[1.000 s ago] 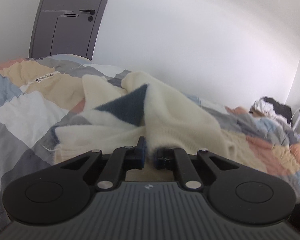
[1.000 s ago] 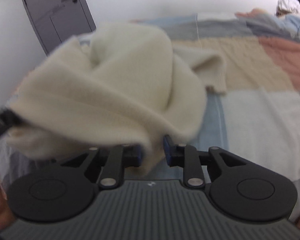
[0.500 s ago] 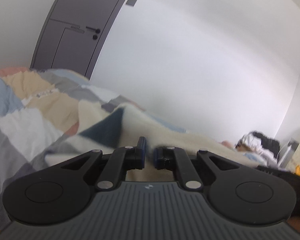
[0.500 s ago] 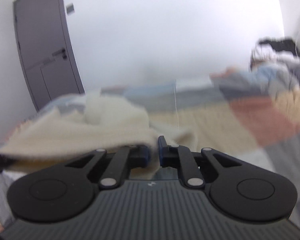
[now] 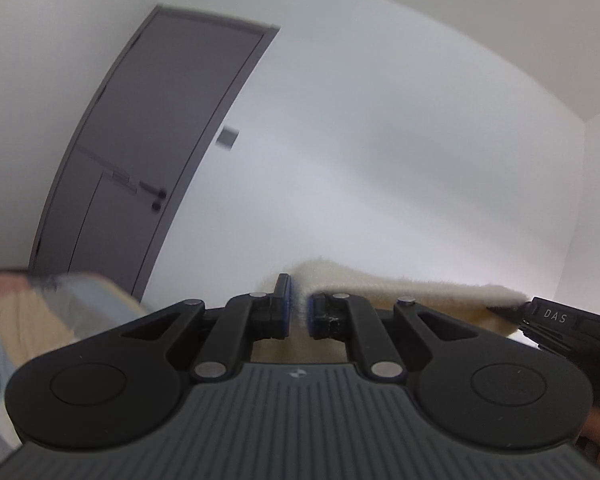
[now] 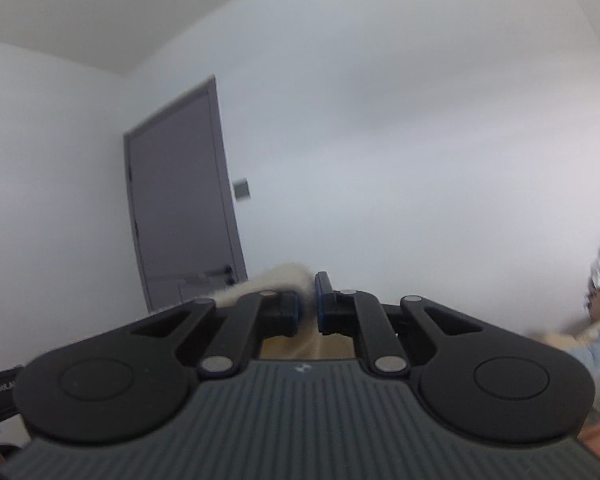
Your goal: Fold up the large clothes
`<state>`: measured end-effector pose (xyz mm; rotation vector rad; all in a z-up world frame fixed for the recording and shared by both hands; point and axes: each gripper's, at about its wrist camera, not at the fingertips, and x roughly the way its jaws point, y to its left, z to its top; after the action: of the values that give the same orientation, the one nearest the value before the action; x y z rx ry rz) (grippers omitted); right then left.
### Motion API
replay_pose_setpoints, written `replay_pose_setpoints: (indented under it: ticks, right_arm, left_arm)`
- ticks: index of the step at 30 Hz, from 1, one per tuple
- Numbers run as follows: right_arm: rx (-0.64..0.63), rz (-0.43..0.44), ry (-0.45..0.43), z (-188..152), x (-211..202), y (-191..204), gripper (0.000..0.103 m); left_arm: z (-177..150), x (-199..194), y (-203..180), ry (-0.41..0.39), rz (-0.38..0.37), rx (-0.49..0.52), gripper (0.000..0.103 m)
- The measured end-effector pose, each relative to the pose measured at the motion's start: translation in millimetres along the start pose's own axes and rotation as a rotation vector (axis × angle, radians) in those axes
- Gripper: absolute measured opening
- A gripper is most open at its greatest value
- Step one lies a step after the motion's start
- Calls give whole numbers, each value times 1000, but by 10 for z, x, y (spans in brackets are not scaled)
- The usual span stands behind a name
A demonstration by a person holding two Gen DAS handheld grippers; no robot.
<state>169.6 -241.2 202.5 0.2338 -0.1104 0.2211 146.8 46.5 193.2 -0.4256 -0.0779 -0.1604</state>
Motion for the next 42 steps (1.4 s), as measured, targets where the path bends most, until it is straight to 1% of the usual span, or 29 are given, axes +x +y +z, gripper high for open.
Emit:
replay_pose_setpoints:
  ticks: [3, 6, 9, 12, 14, 15, 17, 18, 20, 21, 23, 26, 29, 32, 34, 35, 36, 39, 42]
  right_arm:
    - [19, 43, -56, 458, -56, 75, 10]
    - [20, 79, -110, 903, -135, 141, 10]
    - [12, 107, -159, 1280, -201, 171, 10]
    - [-23, 111, -201, 1600, -212, 212, 10]
    - [-33, 111, -204, 1747, -146, 212, 10]
    - [-27, 112, -198, 1795, -80, 204, 10]
    - [-21, 113, -170, 1778, 88, 163, 10]
    - [-19, 107, -145, 1700, 208, 152, 10]
    - [-13, 83, -83, 1424, 446, 50, 10]
    - [-7, 71, -35, 1192, 585, -8, 10]
    - [1, 43, 60, 704, 887, -173, 11]
    - [-2, -6, 172, -17, 1370, -396, 11]
    - [15, -47, 256, -670, 1929, -604, 11]
    - [4, -71, 306, -1282, 2517, -792, 11]
    - [-21, -81, 326, -1781, 2916, -850, 11]
    - [-33, -87, 336, -2031, 3091, -887, 11]
    - [-49, -95, 346, -2281, 3242, -922, 11]
    - [-72, -106, 401, -3004, 3613, -1034, 11]
    - [-86, -121, 494, -3609, 3878, -1114, 11]
  left_arm:
    - [468, -109, -191, -55, -39, -26, 10]
    - [892, -261, -425, -113, -85, -24, 10]
    - [1285, -382, -654, -164, -125, -16, 10]
    - [1618, -371, -820, -181, -158, -29, 10]
    - [1769, -311, -873, -180, -179, -45, 10]
    - [1815, -257, -895, -173, -181, -38, 10]
    - [1769, -128, -883, -164, -164, -12, 10]
    - [1623, -3, -818, -143, -151, 10, 10]
    - [1308, 222, -659, -89, -113, 18, 10]
    - [1052, 408, -499, -40, -92, 5, 10]
    - [679, 705, -272, 42, -64, -19, 10]
    - [126, 1214, 37, 151, -21, -11, 11]
    - [-344, 1773, 324, 211, 2, 21, 11]
    - [-846, 2304, 646, 260, 36, 55, 11]
    - [-1324, 2688, 1034, 301, 61, 53, 11]
    - [-1482, 2830, 1156, 322, 68, 44, 13]
    - [-1739, 3005, 1396, 350, 80, 30, 14]
    - [-2338, 3385, 1810, 438, 122, 13, 14]
    - [-2807, 3629, 2189, 544, 166, -21, 15]
